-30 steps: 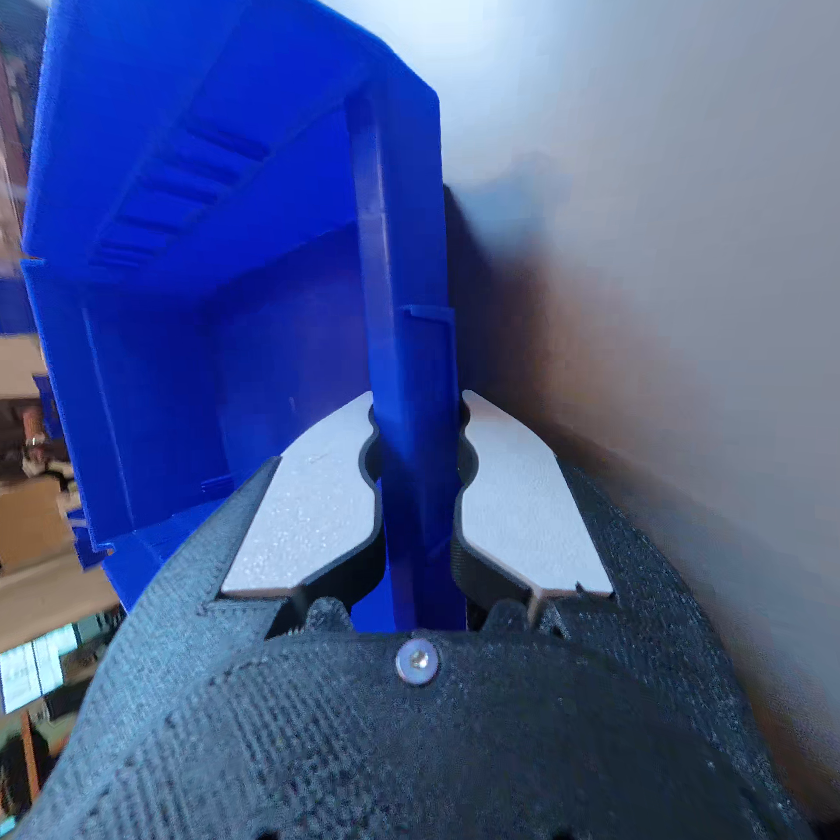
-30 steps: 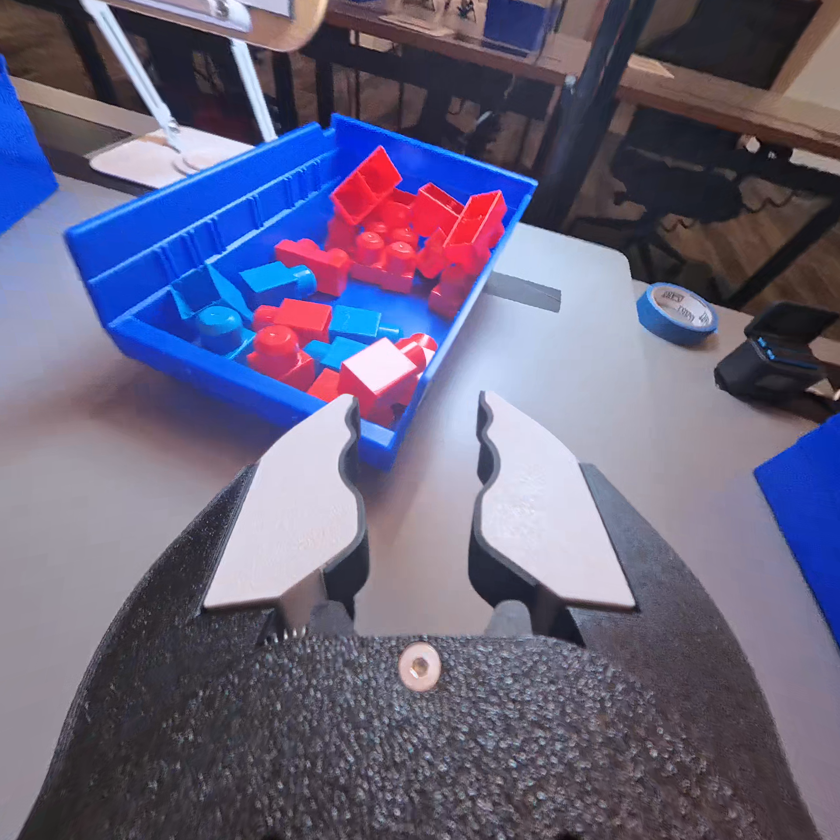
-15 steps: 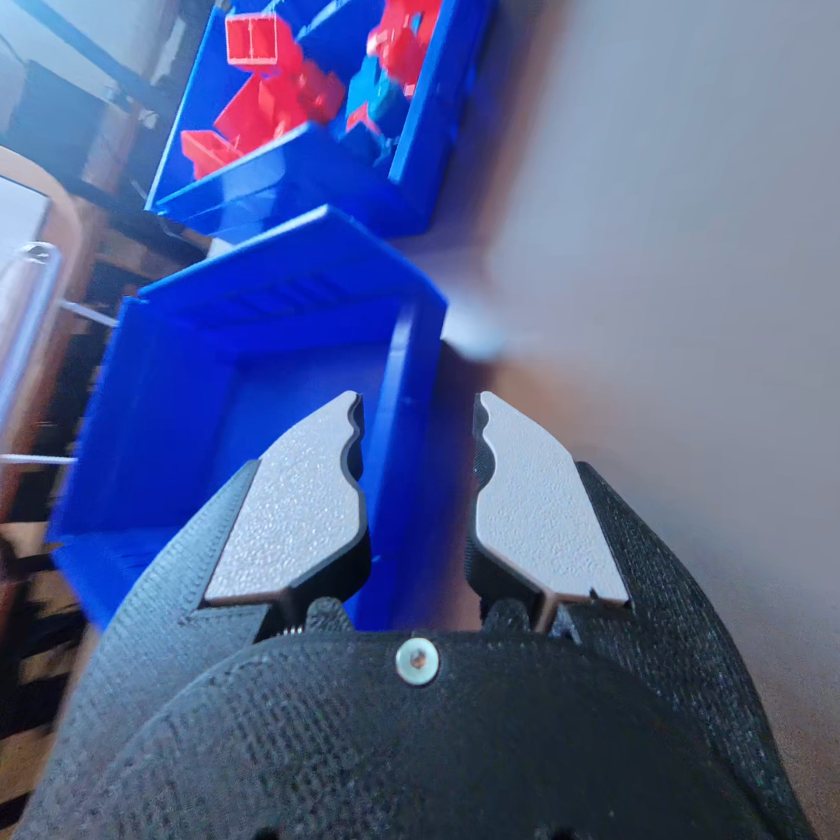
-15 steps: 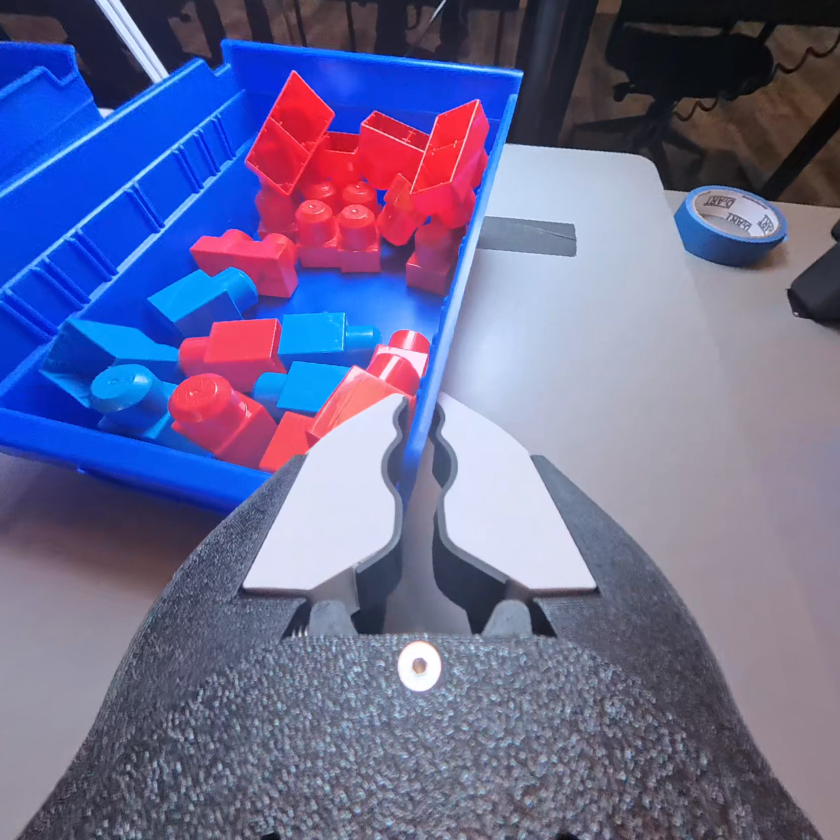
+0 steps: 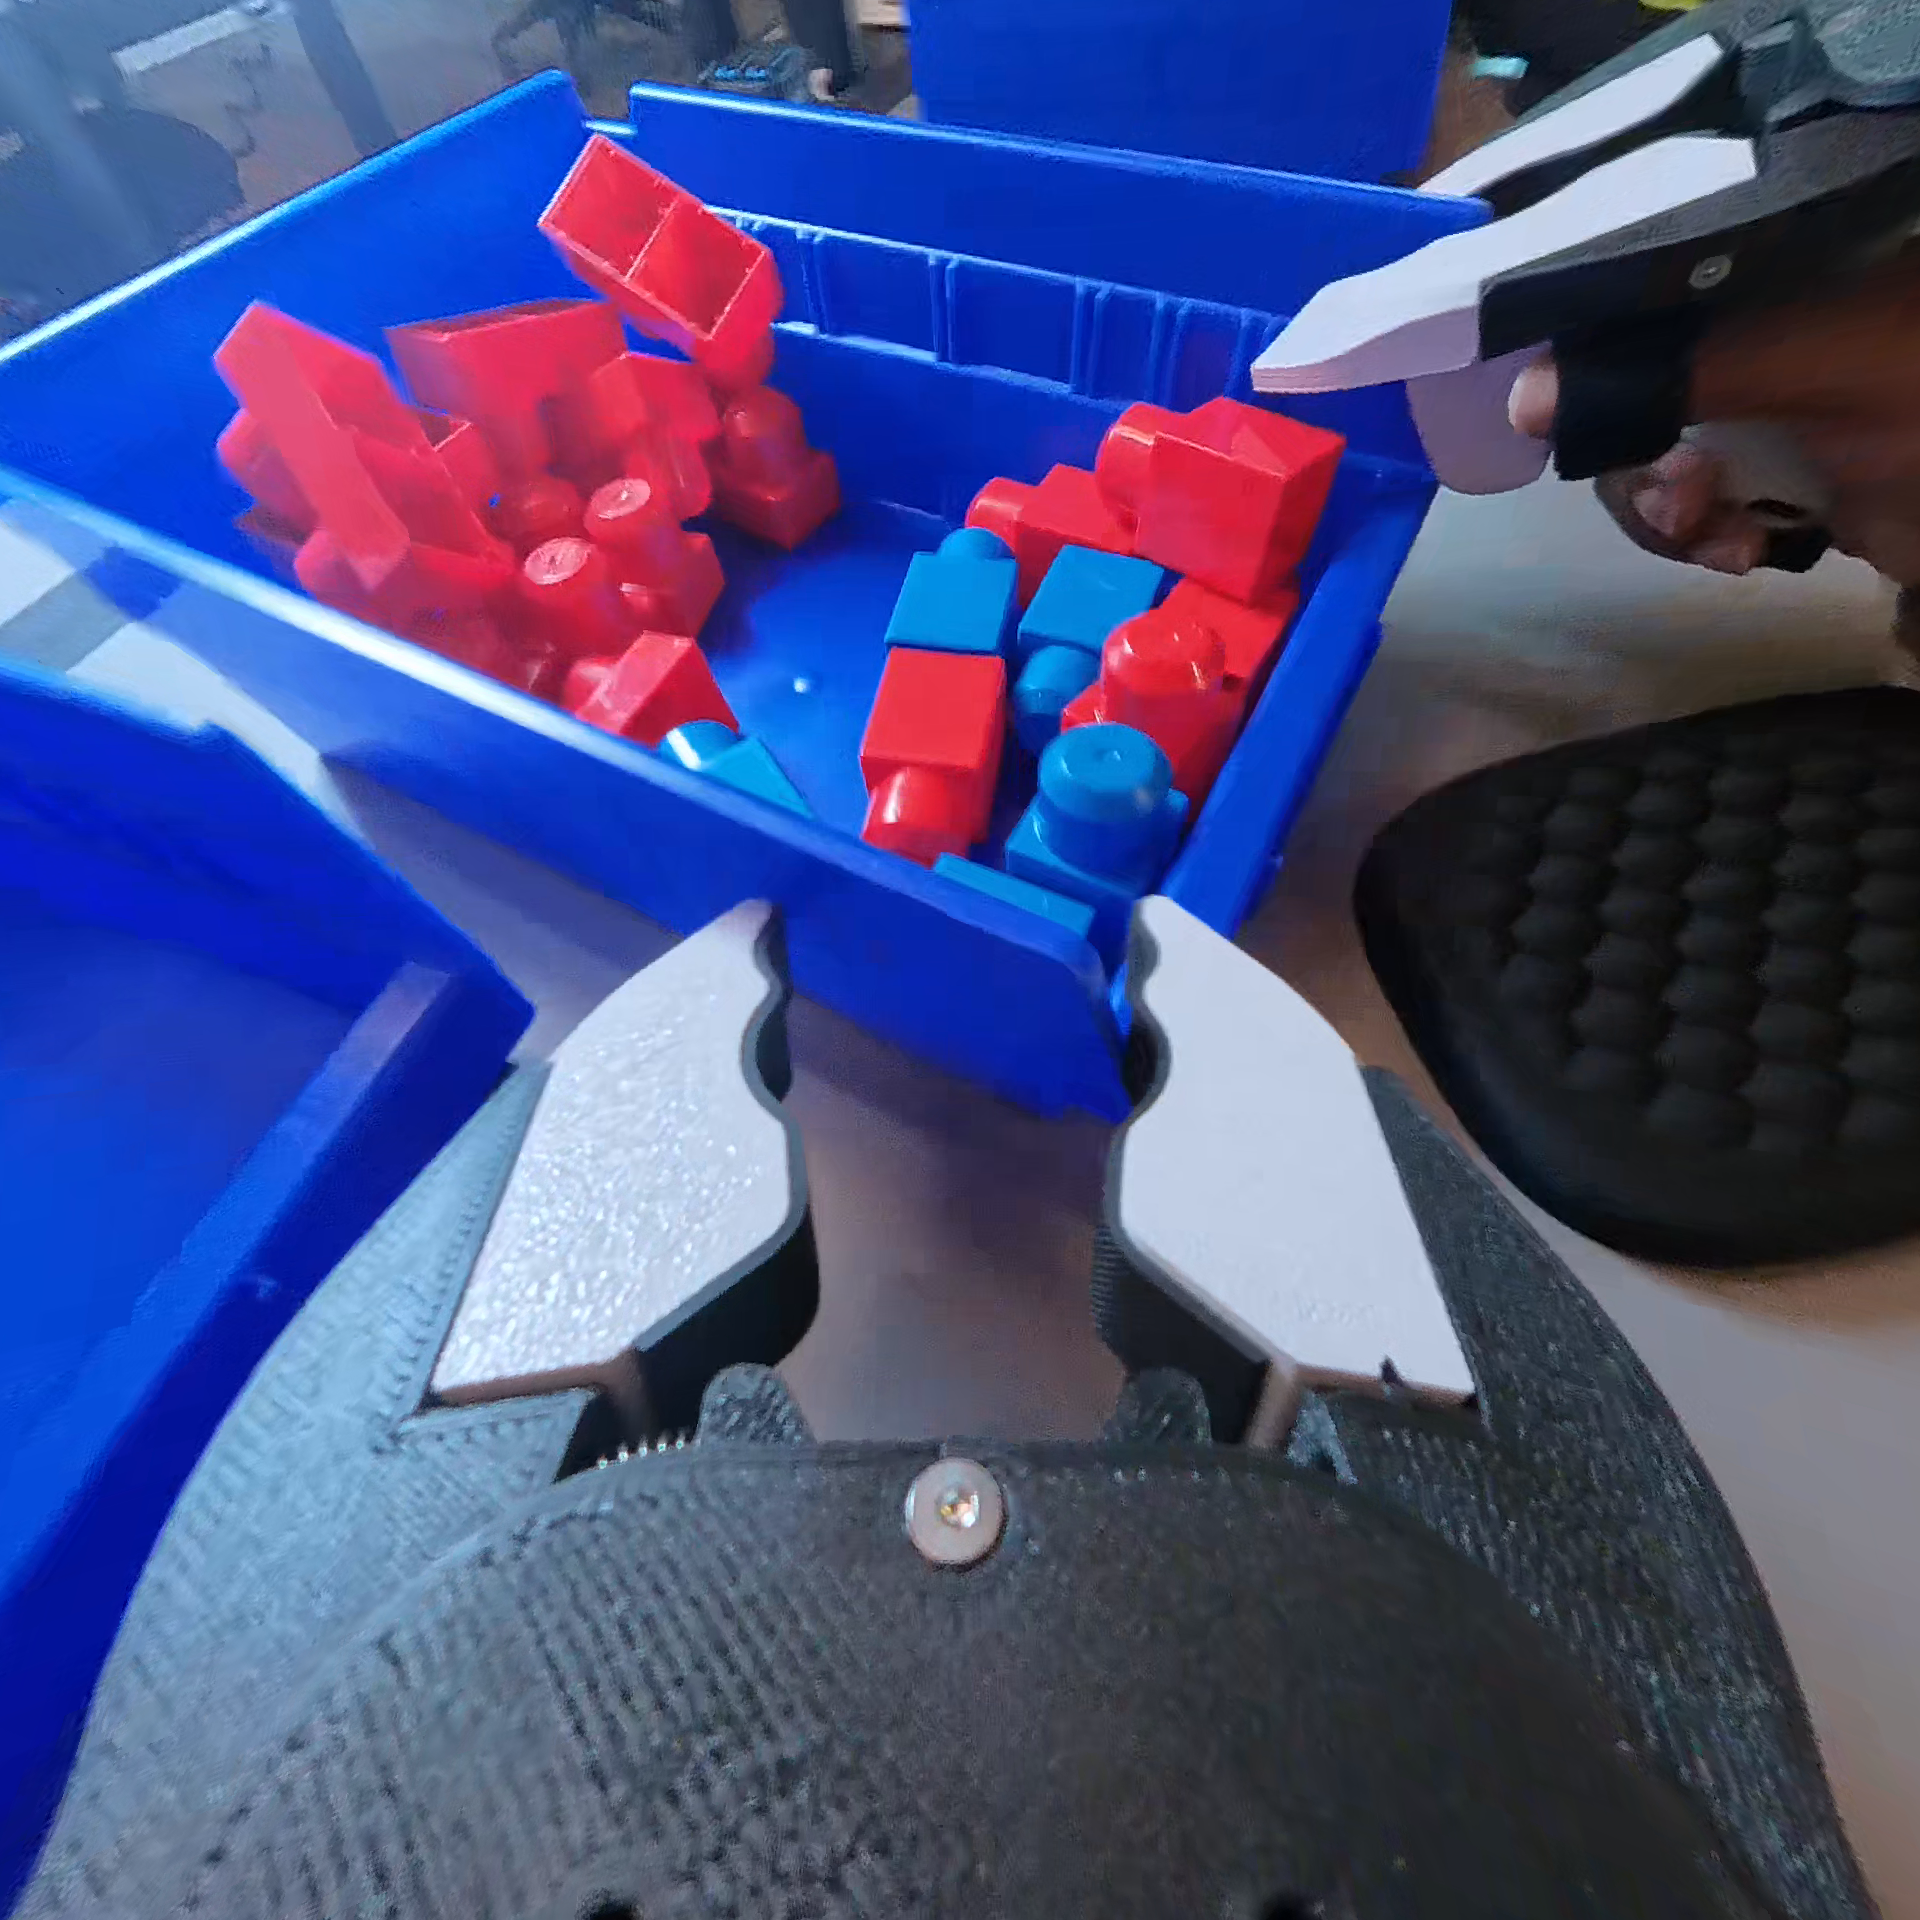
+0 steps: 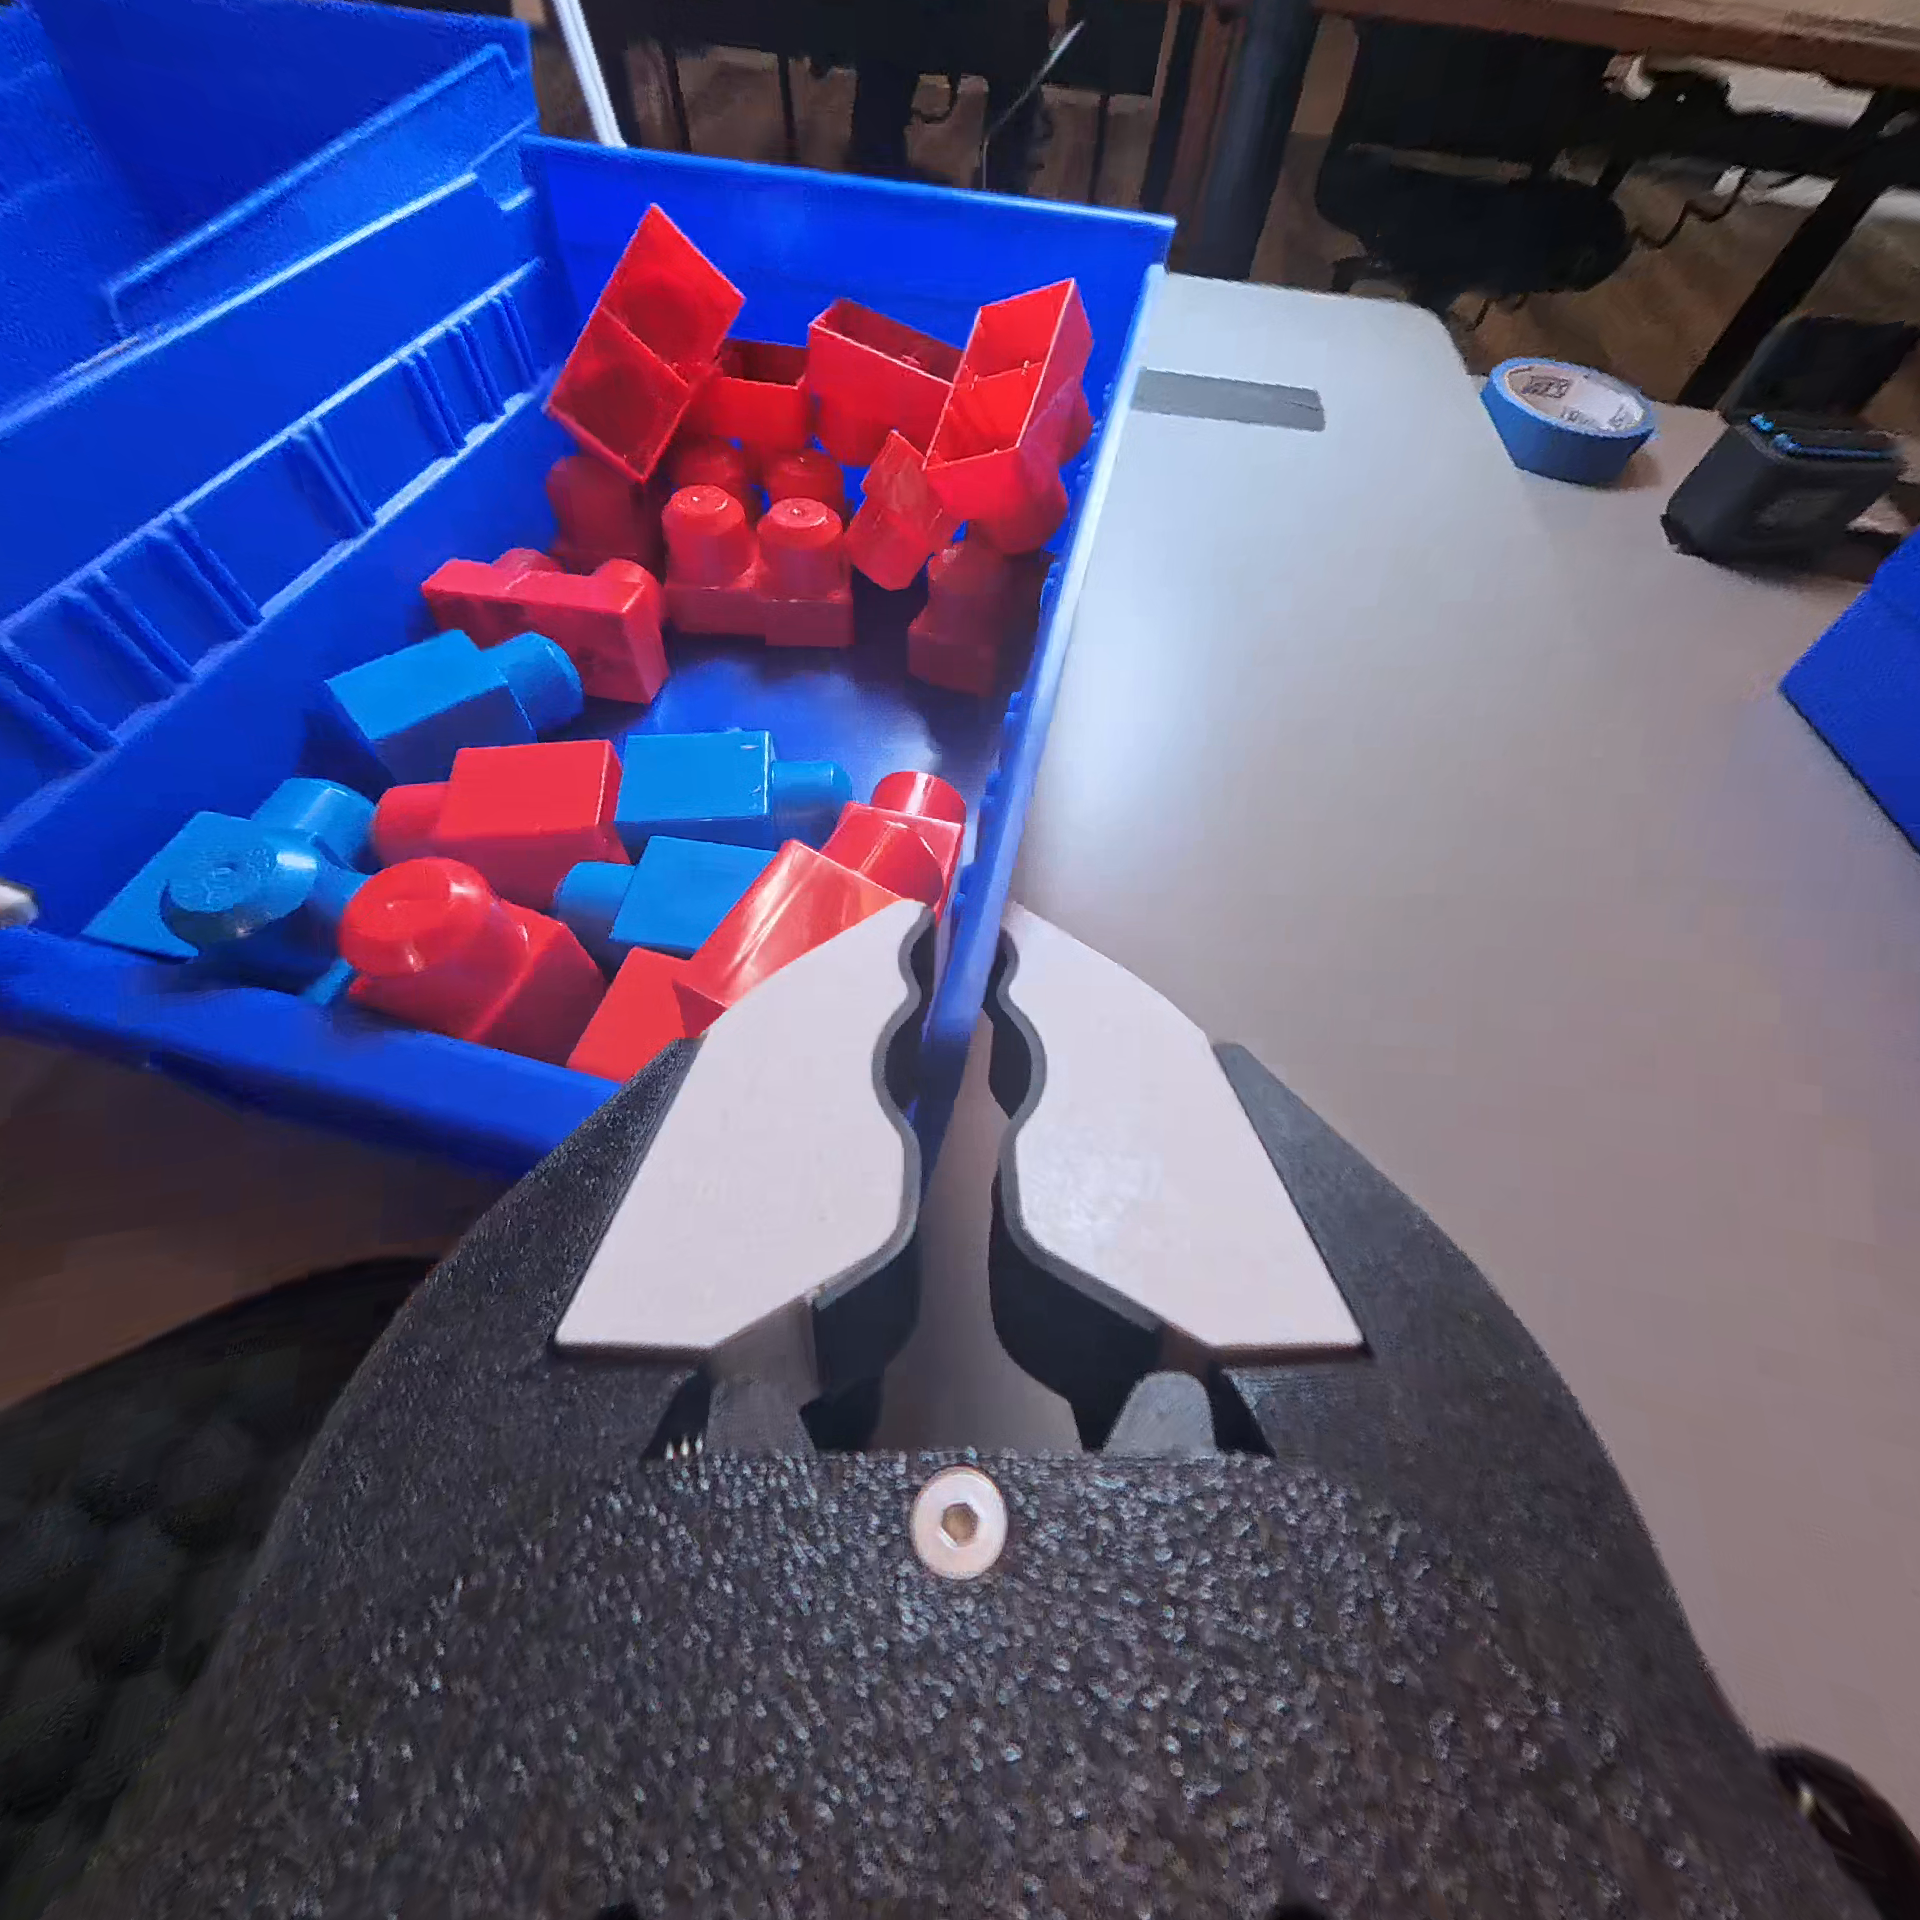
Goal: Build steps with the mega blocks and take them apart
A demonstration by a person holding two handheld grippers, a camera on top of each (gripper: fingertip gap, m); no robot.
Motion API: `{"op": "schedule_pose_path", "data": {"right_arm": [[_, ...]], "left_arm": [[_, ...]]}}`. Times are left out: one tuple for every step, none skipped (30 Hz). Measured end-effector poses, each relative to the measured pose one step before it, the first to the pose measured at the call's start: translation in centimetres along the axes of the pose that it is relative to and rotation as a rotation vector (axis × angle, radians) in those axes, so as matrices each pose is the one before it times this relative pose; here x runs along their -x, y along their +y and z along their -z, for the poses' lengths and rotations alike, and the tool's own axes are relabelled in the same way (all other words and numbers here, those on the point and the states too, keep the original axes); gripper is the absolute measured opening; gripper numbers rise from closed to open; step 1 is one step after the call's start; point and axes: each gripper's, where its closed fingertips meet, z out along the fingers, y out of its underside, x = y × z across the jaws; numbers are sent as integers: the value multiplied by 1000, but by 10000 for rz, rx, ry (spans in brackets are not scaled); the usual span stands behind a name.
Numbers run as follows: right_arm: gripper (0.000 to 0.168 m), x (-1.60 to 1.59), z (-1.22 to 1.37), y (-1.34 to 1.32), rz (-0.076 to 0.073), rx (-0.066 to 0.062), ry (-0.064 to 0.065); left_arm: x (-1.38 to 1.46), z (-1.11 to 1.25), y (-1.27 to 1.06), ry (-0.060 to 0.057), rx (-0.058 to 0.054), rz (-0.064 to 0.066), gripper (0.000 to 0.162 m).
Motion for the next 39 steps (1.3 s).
{"op": "schedule_pose_path", "data": {"right_arm": [[8,211,927,251,42,-220,148],[10,317,897,130,-135,-190,-16],[11,296,802,42,-98,-143,8],[10,201,743,-79,98,-172,165],[9,90,685,-227,187,-209,253],[9,38,609,-334,171,-214,208],[9,94,526,-455,90,-205,104],[9,139,478,-564,40,-189,38],[9,207,423,-707,28,-172,-6],[10,306,394,-893,-26,-180,-81],[11,473,355,-1069,-57,-197,-157],[11,661,274,-1161,-7,-195,-181],[12,851,157,-1215,48,-199,-182],[12,1016,35,-1239,70,-210,-210],[12,1178,-124,-1235,48,-217,-265],[13,1317,-294,-1184,30,-199,-312],[13,1468,-449,-1102,22,-177,-338],[13,1591,-600,-999,-5,-161,-366],[13,1699,-718,-888,-30,-140,-403],[14,1780,-829,-747,-45,-123,-423],[14,1848,-947,-582,-40,-97,-426],[14,1887,-1082,-410,-32,-57,-431],[14,1896,-1172,-258,-43,-27,-440],[14,1889,-1254,-138,-44,1,-446],[14,1845,-1335,31,-32,38,-446],[15,1803,-1370,154,-18,65,-449],[15,1716,-1362,267,-4,76,-439],[15,1577,-1367,375,6,93,-402],[15,1440,-1352,486,4,124,-368],[15,1284,-1334,622,5,160,-331],[14,1093,-1263,723,12,192,-280],[14,924,-1174,826,-8,216,-241],[14,744,-1075,907,-45,225,-219],[14,580,-978,959,-62,226,-190],[14,411,-858,999,-82,224,-157],[14,281,-691,953,-90,206,-136],[15,190,-537,873,-77,170,-113],[16,68,-422,815,-52,170,-82],[19,18,-348,819,42,227,-65]], "left_arm": [[-431,70,-5,-20,8,0,61],[-123,236,52,-258,56,-230,51],[4,337,-78,-427,-62,-587,40],[-96,316,-72,-374,-66,-576,34],[-290,220,23,-155,24,-214,32],[-326,225,-12,-2,-22,-6,32],[-148,334,-204,-99,-137,-126,32],[64,576,-588,-195,-247,-183,31],[232,728,-806,-208,-203,-168,30],[344,826,-857,-188,-142,-151,30],[517,993,-891,-243,-188,-87,28],[602,1091,-761,-251,-130,-104,28],[678,1191,-566,-265,-29,-118,27],[829,1316,-515,-298,-36,-66,27],[956,1430,-409,-309,-35,-3,27],[1073,1522,-303,-328,-3,-12,27],[1190,1584,-177,-368,39,-39,26],[1253,1645,-61,-389,53,-14,26],[1300,1673,157,-395,120,-31,26],[1319,1685,270,-403,70,-1,26],[1353,1642,462,-402,125,-6,25],[1349,1592,646,-418,156,4,25],[1370,1546,759,-425,125,65,24],[1343,1459,920,-403,163,62,24],[1310,1357,1050,-388,176,87,24],[1262,1259,1138,-379,184,109,23],[1158,1178,1279,-340,238,122,23],[1028,1061,1356,-285,218,139,23],[883,931,1408,-260,214,165,23],[756,784,1493,-260,241,132,23],[579,586,1550,-222,258,133,23],[427,390,1560,-161,266,145,23],[296,211,1523,-122,258,157,23],[198,48,1425,-71,214,167,23],[90,-86,1269,-20,175,168,23],[20,-168,1124,-1,159,121,23],[-35,-243,993,-6,158,75,23],[-84,-335,908,10,186,50,22],[-98,-381,774,26,164,53,22]]}}
